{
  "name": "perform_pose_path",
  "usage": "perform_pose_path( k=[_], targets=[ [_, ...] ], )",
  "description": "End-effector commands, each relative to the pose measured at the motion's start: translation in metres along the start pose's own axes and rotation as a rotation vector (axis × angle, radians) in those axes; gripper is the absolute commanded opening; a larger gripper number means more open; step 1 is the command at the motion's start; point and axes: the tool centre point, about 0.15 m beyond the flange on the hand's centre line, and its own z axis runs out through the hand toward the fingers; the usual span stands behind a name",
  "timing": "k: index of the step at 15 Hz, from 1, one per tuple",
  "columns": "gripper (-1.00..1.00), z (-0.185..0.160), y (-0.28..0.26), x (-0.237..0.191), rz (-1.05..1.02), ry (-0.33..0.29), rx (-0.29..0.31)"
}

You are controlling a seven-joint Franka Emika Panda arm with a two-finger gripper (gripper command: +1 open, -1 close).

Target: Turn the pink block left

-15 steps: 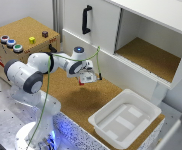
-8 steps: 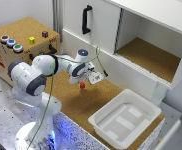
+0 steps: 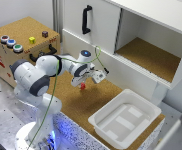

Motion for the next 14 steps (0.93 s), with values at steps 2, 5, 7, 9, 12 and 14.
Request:
perform_pose_path(
  k=[2,5,7,9,12,14],
  targets=[
    [1.00,0.008,0.037,-0.003,0.002,0.044,0.138],
    [1.00,-0.013,0.032,-0.003,0.018,0.031,0.127],
    [1.00,-0.022,0.027,0.001,0.054,0.031,0.119],
    [1.00,-0.026,0.018,0.007,0.145,0.027,0.113],
    [1.00,-0.034,0.000,0.013,0.321,0.038,0.093],
    [1.00,-0.041,-0.009,0.009,0.513,0.032,0.064]
  ],
)
